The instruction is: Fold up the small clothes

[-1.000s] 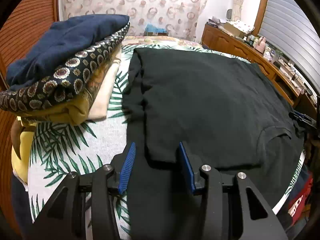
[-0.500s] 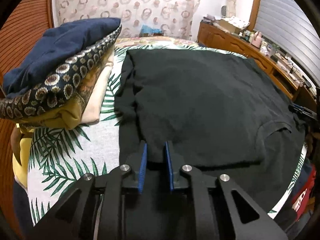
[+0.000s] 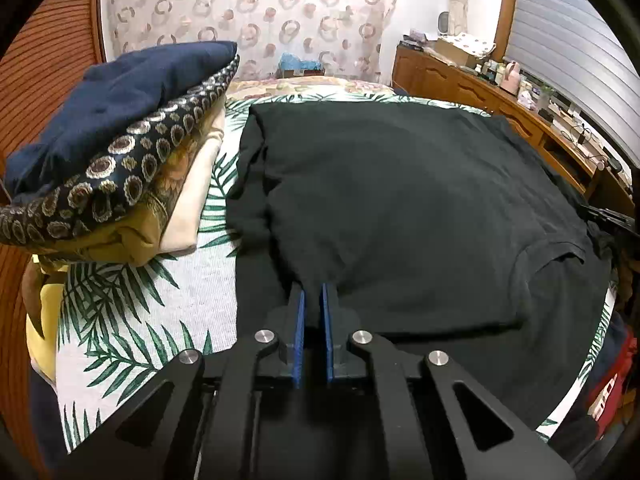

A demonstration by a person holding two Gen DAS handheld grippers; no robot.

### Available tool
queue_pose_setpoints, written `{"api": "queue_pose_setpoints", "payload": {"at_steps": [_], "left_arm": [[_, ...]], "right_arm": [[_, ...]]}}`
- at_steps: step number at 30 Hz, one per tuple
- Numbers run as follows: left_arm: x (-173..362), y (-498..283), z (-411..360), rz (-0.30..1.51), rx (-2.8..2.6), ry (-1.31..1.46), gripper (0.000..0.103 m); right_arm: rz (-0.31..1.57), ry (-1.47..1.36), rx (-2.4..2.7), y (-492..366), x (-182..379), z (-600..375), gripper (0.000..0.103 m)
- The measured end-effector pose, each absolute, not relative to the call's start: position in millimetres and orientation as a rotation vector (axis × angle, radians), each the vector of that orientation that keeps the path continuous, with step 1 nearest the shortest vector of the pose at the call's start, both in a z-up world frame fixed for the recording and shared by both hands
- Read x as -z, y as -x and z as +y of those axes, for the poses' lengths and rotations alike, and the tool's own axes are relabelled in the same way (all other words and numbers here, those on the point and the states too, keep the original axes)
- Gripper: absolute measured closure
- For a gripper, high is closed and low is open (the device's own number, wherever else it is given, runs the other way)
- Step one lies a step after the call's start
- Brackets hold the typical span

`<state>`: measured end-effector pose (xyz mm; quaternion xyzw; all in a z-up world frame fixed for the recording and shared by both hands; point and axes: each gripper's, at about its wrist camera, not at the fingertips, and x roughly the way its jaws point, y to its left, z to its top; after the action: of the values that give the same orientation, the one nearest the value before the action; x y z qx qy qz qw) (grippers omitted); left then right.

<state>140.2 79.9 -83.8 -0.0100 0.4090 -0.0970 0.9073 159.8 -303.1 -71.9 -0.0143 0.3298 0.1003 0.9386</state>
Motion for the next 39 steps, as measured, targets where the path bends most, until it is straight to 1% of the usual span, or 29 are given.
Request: {"api": "queue_pose_setpoints", "payload": {"at_steps": [4,10,19,23,28,30,31,32,33,34,36,38,39], "left_arm": [[63,-128,79,0.771,0.209,0.048,0.097],[20,-105,78,0.656,0.243,0.065,0.097],[-13,-70,82,0.595,0.299,0.099,0.097],[2,-57,84,0.642,0.294,0.102,0.097],[51,-59,84,0.771,0.248,0.09,0.097],[62,-59,86,0.797,0.229,0.092,0.09],[68,-59,88,0.809,0.198,0.083,0.088],[70,-58,90,0.812,0.176,0.08,0.083],[71,-57,90,0.811,0.168,0.082,0.076],[72,-55,94,0.805,0.165,0.098,0.073],[71,-53,98,0.797,0.165,0.121,0.058],[71,-55,99,0.798,0.158,0.124,0.057],[71,-57,99,0.802,0.156,0.125,0.056]], "right_arm": [[0.643,0.049,-0.207,-156,65,-304,0.095],[0.521,0.043,-0.199,-136,33,-310,0.096],[0.411,0.028,-0.228,-85,-7,-321,0.096],[0.426,0.038,-0.219,-68,-5,-327,0.096],[0.562,0.032,-0.196,-82,39,-328,0.096],[0.604,0.019,-0.192,-89,58,-327,0.096],[0.617,0.016,-0.189,-90,65,-325,0.096],[0.625,0.013,-0.183,-91,71,-324,0.096],[0.631,0.011,-0.182,-93,74,-323,0.096],[0.633,0.01,-0.182,-94,76,-322,0.092],[0.63,0.016,-0.171,-94,77,-320,0.091],[0.624,0.028,-0.155,-102,70,-316,0.085],[0.614,0.033,-0.144,-101,67,-313,0.076]]}}
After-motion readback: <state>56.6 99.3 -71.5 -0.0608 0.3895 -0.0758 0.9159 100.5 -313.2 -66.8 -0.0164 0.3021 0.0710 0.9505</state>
